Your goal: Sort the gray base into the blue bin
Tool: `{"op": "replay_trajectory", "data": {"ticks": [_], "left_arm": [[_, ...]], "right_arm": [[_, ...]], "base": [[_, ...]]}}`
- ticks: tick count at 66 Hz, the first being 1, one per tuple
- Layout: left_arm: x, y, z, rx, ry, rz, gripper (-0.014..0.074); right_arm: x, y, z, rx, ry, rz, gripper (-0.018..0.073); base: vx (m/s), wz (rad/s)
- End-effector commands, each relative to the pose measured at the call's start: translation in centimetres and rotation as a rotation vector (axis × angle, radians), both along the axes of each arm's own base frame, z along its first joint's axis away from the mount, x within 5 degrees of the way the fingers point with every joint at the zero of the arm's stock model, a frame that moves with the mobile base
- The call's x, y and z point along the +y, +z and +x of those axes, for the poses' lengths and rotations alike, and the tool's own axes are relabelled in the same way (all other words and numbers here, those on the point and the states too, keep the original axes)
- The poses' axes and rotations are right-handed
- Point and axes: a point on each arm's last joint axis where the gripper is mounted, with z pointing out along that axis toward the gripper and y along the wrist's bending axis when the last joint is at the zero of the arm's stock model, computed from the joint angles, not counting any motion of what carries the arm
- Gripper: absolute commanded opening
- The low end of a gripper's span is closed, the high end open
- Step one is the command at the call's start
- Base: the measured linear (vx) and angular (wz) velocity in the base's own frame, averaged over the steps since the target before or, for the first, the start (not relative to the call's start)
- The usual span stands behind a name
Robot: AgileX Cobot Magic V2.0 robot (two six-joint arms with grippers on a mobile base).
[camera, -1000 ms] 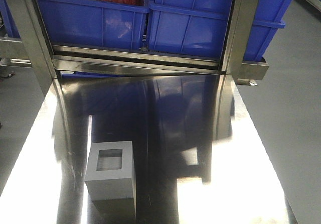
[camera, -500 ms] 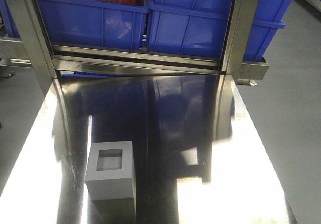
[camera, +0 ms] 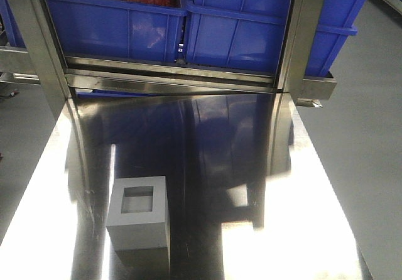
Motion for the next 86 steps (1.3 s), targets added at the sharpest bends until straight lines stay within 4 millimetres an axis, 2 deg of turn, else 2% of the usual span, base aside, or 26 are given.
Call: {"op": "replay_trajectory", "data": {"ticks": [1,7,14,48,59,70,76,86], "left_arm": [[-0.1,1.5,0.4,-0.084,-0.006,-0.012,0.0279],[-0.1,1.5,0.4,-0.084,-0.006,-0.012,0.036],[-0.1,1.5,0.4,-0.084,-0.006,-0.012,0.0407],[-0.1,1.6,0.4,-0.092,0.0,-0.03,0.0409],[-0.3,2.6,0.5,-0.114,0.005,-0.094,0.0409],[-0.8,4.3,1.8,-0.075,-0.018,-0.175,0.0409],[-1.3,5.0,2.9,-0.016,-0.08,-0.158,0.0409],[-2.6,5.6,4.9,0.057,-0.186,-0.255,0.0409]], "right_arm": [[0.0,0.2,0.0,-0.071,0.0,-0.011,-0.0009],[0.0,0.2,0.0,-0.071,0.0,-0.011,-0.0009],[0.0,0.2,0.0,-0.071,0.0,-0.011,-0.0009],[0.0,0.2,0.0,-0.071,0.0,-0.011,-0.0009],[0.0,0.2,0.0,-0.071,0.0,-0.011,-0.0009],[0.0,0.2,0.0,-0.071,0.0,-0.011,-0.0009],[0.0,0.2,0.0,-0.071,0.0,-0.011,-0.0009],[0.0,0.2,0.0,-0.071,0.0,-0.011,-0.0009]], "base": [[0.0,0.0],[0.0,0.0],[0.0,0.0],[0.0,0.0],[0.0,0.0],[0.0,0.0],[0.0,0.0],[0.0,0.0]]}}
